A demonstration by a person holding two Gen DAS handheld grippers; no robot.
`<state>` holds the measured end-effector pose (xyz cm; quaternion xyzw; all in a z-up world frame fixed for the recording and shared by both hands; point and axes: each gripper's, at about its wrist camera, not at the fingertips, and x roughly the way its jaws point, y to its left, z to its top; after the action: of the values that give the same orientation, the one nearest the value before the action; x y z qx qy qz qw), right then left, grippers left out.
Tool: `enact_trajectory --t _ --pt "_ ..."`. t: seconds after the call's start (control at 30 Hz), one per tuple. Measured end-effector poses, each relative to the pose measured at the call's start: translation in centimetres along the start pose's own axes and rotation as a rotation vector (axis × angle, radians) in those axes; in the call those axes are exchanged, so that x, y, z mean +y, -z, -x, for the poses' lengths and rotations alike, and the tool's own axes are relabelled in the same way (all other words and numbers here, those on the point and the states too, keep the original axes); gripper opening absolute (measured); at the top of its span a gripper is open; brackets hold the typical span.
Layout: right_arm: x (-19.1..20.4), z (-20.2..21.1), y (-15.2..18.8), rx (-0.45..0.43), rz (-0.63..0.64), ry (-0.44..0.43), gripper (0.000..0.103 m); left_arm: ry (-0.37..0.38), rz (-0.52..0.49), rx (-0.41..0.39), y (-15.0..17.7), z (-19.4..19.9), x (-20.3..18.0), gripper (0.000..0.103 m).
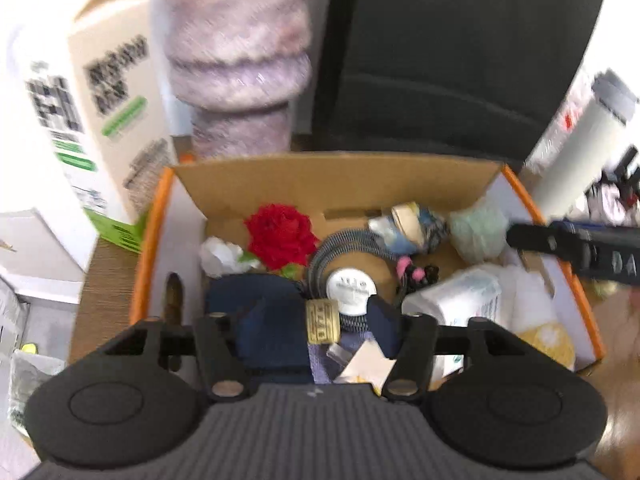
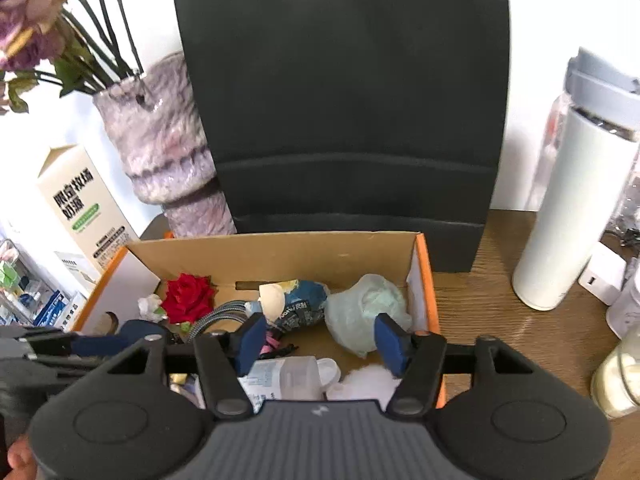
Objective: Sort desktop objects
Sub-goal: 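Carry the beige block and white cap into the box and open both tools, then withdraw both tools from the box back over the table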
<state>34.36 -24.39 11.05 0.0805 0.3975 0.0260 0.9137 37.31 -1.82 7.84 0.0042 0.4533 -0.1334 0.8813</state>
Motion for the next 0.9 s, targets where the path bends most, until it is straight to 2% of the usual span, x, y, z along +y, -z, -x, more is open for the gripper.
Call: enact_trajectory --t 0.03,0.1,0.17,0.23,0.3,0.37,0.43,0.57,0.63,0.7,0.77,0.83,0.9 --pt "0.2 0.6 0.1 0.000 0.007 0.001 0.071 0.002 0.014 -0.002 -0.1 0.5 0.0 0.060" --pt "0.4 2.0 0.4 -0.012 0.022 0.008 0.079 -0.009 0.054 -0.002 -0.1 1.8 0.1 0.071" --pt "0.8 3.5 1.0 -0.034 0.034 0.031 0.089 -0.052 0.075 -0.015 0.2 3.2 -0.1 0.090" --pt "1.0 5.0 1.6 -0.059 0.041 0.061 0.090 -0.096 0.093 -0.056 0.9 4.4 -0.2 0.101" --pt "1.1 6.3 2.7 -0.085 0.045 0.075 0.091 -0.178 0.093 -0.115 2.2 5.7 -0.4 0.102" --pt "1.0 7.5 4.2 -0.101 0.038 0.084 0.092 -0.258 0.065 -0.135 3.5 6.6 -0.9 0.102" --pt "0.8 8.8 6.3 -0.136 0.023 0.081 0.092 -0.296 0.058 -0.163 5.1 7.8 -1.5 0.102" --pt "0.4 11.1 12.0 -0.213 -0.008 0.122 0.094 -0.249 0.051 -0.253 10.8 10.4 -2.5 0.103" --pt "0.3 12.0 15.2 -0.229 -0.002 0.140 0.094 -0.263 0.040 -0.265 14.0 10.8 -3.1 0.103" --pt "0.5 12.7 17.8 -0.229 0.008 0.146 0.094 -0.266 0.047 -0.265 17.2 11.2 -3.6 0.103" --pt "0.9 13.7 20.8 -0.225 0.026 0.142 0.094 -0.226 0.081 -0.277 20.3 11.7 -3.7 0.103" --pt "1.5 14.6 23.8 -0.225 0.059 0.122 0.094 -0.190 0.127 -0.255 23.3 12.0 -3.5 0.103" --pt "1.9 15.2 26.2 -0.211 0.110 0.108 0.094 -0.208 0.157 -0.236 26.1 12.6 -3.6 0.103"
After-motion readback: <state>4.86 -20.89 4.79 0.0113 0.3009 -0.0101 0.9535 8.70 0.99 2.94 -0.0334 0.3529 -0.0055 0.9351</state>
